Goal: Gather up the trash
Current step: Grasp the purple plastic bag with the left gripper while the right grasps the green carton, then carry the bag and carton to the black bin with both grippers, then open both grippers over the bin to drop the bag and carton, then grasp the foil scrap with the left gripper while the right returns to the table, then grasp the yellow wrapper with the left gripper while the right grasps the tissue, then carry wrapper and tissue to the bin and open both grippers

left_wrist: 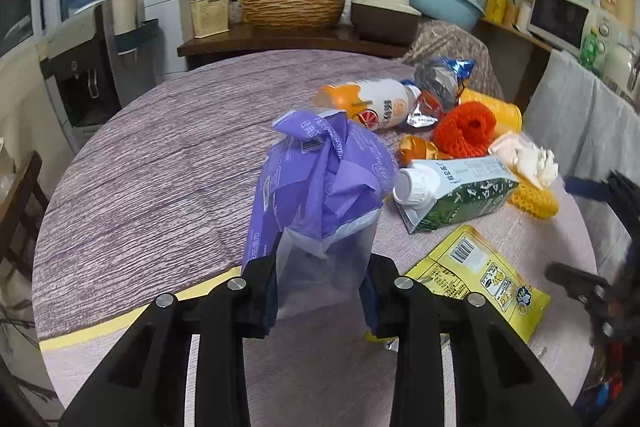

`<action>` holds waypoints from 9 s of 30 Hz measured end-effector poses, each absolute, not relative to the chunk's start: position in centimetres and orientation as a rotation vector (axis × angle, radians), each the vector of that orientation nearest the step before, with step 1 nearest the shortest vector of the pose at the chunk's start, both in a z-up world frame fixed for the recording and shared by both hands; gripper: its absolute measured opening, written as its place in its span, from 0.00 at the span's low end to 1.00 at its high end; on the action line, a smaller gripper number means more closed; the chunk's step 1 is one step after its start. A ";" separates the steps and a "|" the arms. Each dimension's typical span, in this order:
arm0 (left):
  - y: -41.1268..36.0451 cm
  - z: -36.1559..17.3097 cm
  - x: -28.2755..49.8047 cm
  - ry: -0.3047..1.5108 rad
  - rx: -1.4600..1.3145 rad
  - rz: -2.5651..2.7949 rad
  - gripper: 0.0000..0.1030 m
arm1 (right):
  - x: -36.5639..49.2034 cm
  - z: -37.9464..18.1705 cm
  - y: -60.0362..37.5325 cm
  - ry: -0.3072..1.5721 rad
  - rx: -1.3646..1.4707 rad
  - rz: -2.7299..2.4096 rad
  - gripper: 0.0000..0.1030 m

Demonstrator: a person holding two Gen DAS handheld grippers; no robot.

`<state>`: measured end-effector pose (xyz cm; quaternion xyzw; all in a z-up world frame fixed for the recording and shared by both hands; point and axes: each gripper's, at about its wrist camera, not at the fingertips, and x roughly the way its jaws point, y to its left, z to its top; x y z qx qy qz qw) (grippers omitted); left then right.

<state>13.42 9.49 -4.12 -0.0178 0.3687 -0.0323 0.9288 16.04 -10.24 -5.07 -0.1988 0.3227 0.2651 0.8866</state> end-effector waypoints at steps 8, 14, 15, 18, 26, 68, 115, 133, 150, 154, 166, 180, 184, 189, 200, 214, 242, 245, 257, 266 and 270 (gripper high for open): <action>10.1 -4.1 12.0 0.750 -0.044 -0.045 0.30 | 22.1 -5.7 -4.7 0.669 -0.759 0.669 0.71; 9.9 -4.2 12.0 0.752 -0.042 -0.046 0.30 | 23.2 -8.0 -1.9 0.699 -1.000 0.724 0.68; 9.9 -4.3 12.1 0.753 -0.042 -0.046 0.30 | 23.4 -8.4 -1.7 0.705 -1.033 0.728 0.67; 9.8 -4.4 12.1 0.752 -0.047 -0.046 0.30 | 24.2 -8.2 -1.5 0.740 -0.999 0.737 0.60; 9.9 -3.1 11.6 0.713 -0.057 -0.040 0.29 | 23.4 -5.0 -4.0 0.691 -0.700 0.742 0.60; -39.5 -13.9 23.5 1.216 0.023 -0.748 0.69 | 11.0 -15.3 -53.6 0.835 0.271 -0.343 0.60; -16.5 0.5 10.0 0.551 0.142 -0.564 0.95 | 10.5 -6.7 -36.6 0.587 0.046 -0.133 0.86; 0.3 -5.5 10.9 0.776 -0.061 -0.323 0.79 | 7.6 -5.1 -24.6 0.572 0.017 0.207 0.86; 1.9 -8.2 10.8 0.841 0.031 -0.302 0.60 | 7.8 -6.4 -17.3 0.648 -0.033 0.388 0.86; 2.0 -9.1 11.9 0.866 0.005 -0.269 0.36 | 8.0 -6.7 -18.1 0.658 -0.015 0.377 0.86; 2.7 -8.4 11.6 0.825 -0.083 -0.258 0.03 | 9.2 -7.0 -19.7 0.673 -0.020 0.336 0.86; 3.3 -5.3 11.4 0.743 -0.099 -0.260 0.03 | 19.0 -4.2 -20.3 0.709 0.050 0.356 0.75; 2.8 -5.6 11.8 0.748 -0.110 -0.279 0.03 | 22.9 -4.4 -19.7 0.766 0.099 0.348 0.67; 2.1 -5.7 12.0 0.748 -0.104 -0.297 0.03 | 26.2 -6.3 -18.6 0.851 0.069 0.260 0.56; 1.7 -5.1 12.1 0.740 -0.114 -0.316 0.03 | 24.1 -4.8 -18.4 0.762 0.069 0.323 0.17; -7.3 -1.8 13.4 0.681 -0.004 -0.499 0.03 | 12.0 -0.1 -28.4 0.539 0.092 0.172 0.17; -41.8 -11.7 21.8 0.923 0.347 -0.628 0.03 | 6.2 -14.7 -47.7 0.767 0.368 -0.311 0.17; -42.7 -12.2 21.6 0.934 0.376 -0.639 0.06 | 6.5 -15.9 -47.9 0.784 0.372 -0.302 0.18; -38.1 -6.9 19.0 0.748 0.282 -0.648 0.86 | 8.2 -17.3 -46.0 0.794 0.323 -0.312 0.77; -33.2 -3.4 16.6 0.656 0.204 -0.674 0.95 | 7.5 -14.7 -44.4 0.752 0.309 -0.284 0.83; -30.9 -2.1 15.2 0.621 0.200 -0.683 0.95 | 7.3 -13.0 -42.8 0.721 0.301 -0.252 0.84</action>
